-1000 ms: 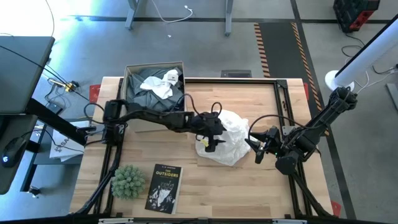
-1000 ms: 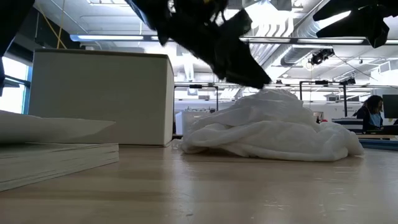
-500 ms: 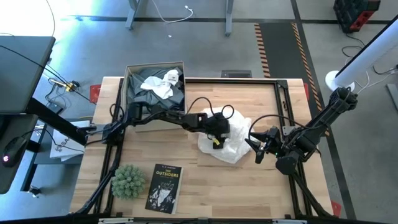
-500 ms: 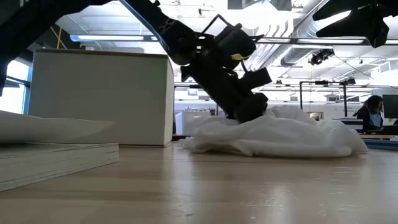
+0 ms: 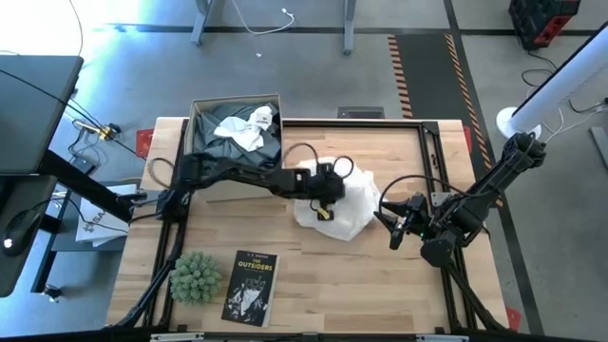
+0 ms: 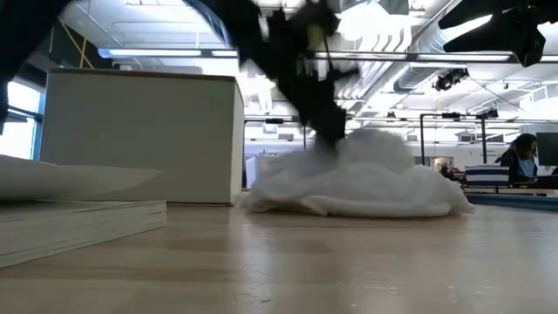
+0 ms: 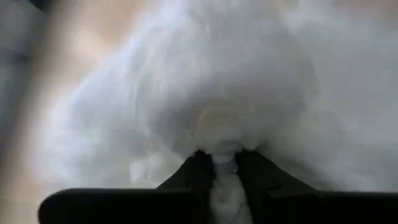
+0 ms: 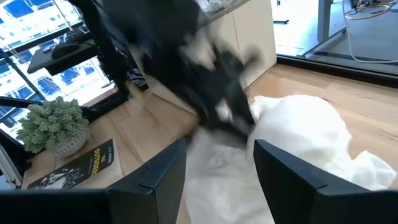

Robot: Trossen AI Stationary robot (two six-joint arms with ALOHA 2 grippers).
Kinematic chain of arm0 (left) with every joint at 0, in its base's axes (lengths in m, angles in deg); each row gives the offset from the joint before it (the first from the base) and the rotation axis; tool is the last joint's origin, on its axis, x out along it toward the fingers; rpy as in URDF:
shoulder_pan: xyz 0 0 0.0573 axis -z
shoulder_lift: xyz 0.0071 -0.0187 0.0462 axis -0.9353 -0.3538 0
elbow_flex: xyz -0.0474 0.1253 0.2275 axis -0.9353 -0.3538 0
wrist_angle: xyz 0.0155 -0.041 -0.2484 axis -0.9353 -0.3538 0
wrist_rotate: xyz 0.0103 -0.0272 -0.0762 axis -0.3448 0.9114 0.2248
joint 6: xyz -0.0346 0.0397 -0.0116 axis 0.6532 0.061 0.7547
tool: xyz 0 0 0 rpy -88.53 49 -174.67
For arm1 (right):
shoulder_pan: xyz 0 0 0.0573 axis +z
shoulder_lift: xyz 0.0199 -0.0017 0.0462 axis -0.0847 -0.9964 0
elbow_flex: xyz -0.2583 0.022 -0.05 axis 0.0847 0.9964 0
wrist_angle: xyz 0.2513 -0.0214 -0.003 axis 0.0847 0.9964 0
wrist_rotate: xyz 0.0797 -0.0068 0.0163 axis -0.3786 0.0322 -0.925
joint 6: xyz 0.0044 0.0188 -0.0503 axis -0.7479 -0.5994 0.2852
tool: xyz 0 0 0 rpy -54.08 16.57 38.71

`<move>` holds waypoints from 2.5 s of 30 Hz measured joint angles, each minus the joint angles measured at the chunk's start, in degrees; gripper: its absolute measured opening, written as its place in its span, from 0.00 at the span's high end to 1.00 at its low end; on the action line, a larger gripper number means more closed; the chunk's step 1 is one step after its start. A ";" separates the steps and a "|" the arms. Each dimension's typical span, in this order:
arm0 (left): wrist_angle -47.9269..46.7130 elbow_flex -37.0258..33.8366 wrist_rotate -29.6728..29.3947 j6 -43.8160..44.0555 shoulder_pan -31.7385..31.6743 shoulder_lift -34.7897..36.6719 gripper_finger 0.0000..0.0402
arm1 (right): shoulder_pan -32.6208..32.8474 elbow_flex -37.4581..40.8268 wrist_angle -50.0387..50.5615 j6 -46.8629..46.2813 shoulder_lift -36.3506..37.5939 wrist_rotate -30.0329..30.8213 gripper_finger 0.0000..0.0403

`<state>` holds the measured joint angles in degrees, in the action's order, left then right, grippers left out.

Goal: Sort clothes
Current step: Put the white dress into the laundry organizer

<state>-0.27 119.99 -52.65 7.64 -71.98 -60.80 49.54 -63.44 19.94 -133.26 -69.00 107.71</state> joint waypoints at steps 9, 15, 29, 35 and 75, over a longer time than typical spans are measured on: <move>5.90 0.43 -24.90 -23.69 3.47 27.21 0.91 | -0.01 0.00 0.19 0.02 -0.04 0.98 0.54; 20.68 0.68 -39.29 -50.45 -1.19 42.74 0.91 | 0.00 0.00 0.20 0.02 -0.04 1.03 0.54; 2.82 0.67 -19.46 -26.34 -11.32 61.16 0.91 | 0.00 0.00 0.15 1.05 -0.04 3.07 0.54; 3.50 2.53 -9.50 -19.29 -12.91 58.92 0.91 | -0.02 0.00 0.17 1.07 -0.04 3.47 0.54; -39.48 -1.29 -16.05 3.91 -17.32 56.53 0.90 | -0.02 0.00 0.15 1.01 -0.09 3.27 0.54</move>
<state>-39.75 118.70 -68.70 11.54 -89.30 -4.27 49.52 -63.44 20.09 -132.26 -69.09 110.98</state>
